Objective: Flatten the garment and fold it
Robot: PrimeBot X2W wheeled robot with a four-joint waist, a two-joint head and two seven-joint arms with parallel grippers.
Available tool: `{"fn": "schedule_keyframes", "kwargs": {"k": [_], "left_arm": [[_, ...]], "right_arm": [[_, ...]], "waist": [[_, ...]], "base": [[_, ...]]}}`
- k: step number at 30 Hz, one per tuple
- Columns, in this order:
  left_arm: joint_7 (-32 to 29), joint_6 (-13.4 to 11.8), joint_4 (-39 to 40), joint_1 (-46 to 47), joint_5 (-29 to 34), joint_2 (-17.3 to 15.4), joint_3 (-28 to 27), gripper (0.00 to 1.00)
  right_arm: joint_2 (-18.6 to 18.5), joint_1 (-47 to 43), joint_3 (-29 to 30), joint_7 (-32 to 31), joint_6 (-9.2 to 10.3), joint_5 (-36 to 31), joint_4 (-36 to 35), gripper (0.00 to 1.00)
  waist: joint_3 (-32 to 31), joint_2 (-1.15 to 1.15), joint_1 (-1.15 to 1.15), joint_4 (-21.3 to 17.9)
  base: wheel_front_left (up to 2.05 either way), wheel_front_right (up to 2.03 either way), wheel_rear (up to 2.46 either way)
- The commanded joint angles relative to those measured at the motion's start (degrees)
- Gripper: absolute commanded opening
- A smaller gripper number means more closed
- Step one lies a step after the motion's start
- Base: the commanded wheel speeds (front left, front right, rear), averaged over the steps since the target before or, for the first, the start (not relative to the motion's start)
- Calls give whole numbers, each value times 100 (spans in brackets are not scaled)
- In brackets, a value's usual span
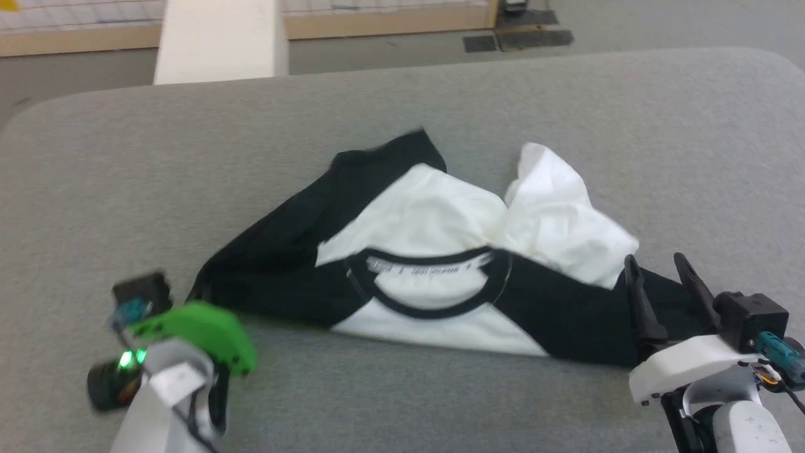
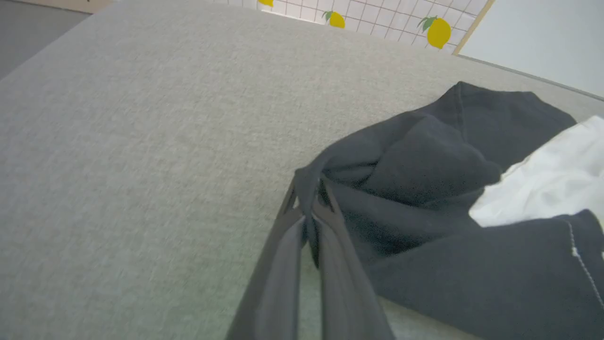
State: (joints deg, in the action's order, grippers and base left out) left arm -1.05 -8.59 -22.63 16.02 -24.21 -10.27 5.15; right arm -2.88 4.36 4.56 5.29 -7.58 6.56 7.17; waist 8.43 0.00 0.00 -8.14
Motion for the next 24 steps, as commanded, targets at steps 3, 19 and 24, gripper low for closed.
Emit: {"fn": "schedule_keyframes", "kwargs": {"k": [3, 19, 24], "left_arm": [[-233, -264, 429, -811, -144, -131, -210, 0], [310, 150, 1638, -1493, -194, 57, 54, 100], [-130, 798, 1360, -933, 113, 61, 1012, 100]], "right_arm": [[1, -107, 36, -65, 9, -29, -89, 100], [1, -58, -4, -210, 9, 27, -220, 100], [1, -3, -90, -222, 9, 79, -215, 100]], "waist": [[-355, 0, 0, 579], [-178, 0, 0, 814], [-98, 0, 0, 682]], "base": [[0, 0, 0], [0, 0, 0], [0, 0, 0]]}}
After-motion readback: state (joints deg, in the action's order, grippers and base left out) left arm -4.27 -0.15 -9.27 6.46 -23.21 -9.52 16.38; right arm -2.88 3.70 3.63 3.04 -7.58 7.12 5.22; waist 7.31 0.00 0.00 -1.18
